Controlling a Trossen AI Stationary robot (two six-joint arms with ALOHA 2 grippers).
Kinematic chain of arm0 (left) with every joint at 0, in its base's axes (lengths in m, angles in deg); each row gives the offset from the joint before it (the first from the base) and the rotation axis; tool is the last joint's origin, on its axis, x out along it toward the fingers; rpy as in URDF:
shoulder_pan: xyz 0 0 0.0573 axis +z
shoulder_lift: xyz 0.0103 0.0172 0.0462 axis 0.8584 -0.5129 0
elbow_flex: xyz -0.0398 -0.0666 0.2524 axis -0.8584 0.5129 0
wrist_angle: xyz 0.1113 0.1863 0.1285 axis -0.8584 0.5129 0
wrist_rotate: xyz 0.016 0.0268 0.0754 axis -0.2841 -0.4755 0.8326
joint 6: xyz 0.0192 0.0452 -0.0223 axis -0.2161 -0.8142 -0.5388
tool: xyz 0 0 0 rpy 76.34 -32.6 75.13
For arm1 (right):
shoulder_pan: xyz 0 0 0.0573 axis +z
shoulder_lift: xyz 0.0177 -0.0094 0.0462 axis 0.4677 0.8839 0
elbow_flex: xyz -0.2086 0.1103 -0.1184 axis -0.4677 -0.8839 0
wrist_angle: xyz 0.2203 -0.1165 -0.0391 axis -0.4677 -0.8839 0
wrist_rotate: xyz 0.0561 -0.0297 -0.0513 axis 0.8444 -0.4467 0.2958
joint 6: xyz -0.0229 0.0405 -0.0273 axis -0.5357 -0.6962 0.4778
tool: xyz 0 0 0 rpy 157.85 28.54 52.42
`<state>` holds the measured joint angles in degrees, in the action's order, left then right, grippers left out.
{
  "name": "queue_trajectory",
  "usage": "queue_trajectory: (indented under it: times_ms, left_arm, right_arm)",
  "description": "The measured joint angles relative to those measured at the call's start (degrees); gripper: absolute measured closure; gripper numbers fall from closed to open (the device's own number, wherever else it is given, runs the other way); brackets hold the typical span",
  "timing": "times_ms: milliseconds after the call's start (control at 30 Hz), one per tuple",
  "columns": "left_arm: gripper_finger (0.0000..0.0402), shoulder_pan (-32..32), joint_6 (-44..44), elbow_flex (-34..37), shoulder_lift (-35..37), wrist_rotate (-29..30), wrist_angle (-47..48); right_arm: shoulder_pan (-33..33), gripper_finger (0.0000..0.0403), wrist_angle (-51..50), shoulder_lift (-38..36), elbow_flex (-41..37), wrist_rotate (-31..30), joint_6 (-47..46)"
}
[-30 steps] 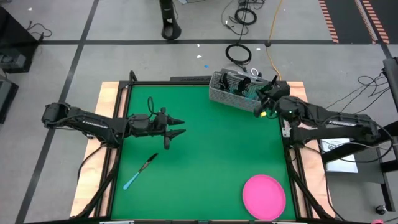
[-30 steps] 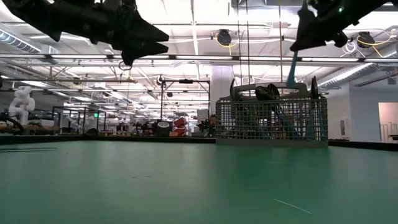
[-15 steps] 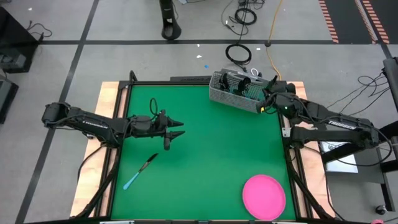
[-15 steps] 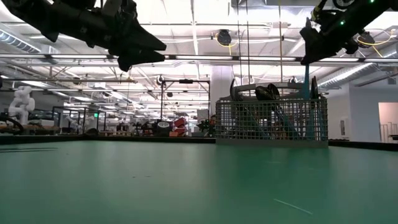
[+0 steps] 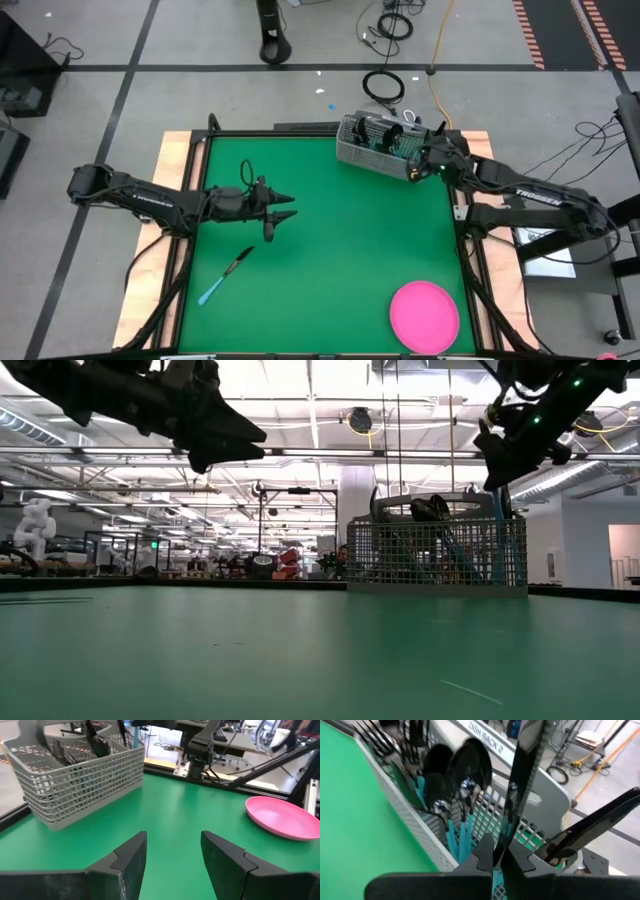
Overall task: Sort silverware
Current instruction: Put the blue table knife into the silverware basket
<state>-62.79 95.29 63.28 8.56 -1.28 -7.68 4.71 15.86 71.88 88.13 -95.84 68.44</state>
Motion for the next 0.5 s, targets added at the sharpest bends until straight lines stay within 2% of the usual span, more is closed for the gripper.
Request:
queue_trajectory:
  times_ms: [200,300,500]
  left_arm:
    - [0.0212,-2.1,0.1,0.0,0.0,-0.1,1.7]
    - [0.0212,-2.8,1.2,0.0,0.2,-0.1,2.0]
    - [0.0212,-2.9,3.0,0.0,5.6,-0.1,10.4]
  right_arm:
    - [-3.4,0.0403,-2.4,1.6,0.0,0.2,-1.2]
    - [-5.8,0.0403,-2.6,1.6,-0.4,3.3,-1.7]
    - [-9.5,0.0403,1.6,1.9,-3.0,9.3,-1.6]
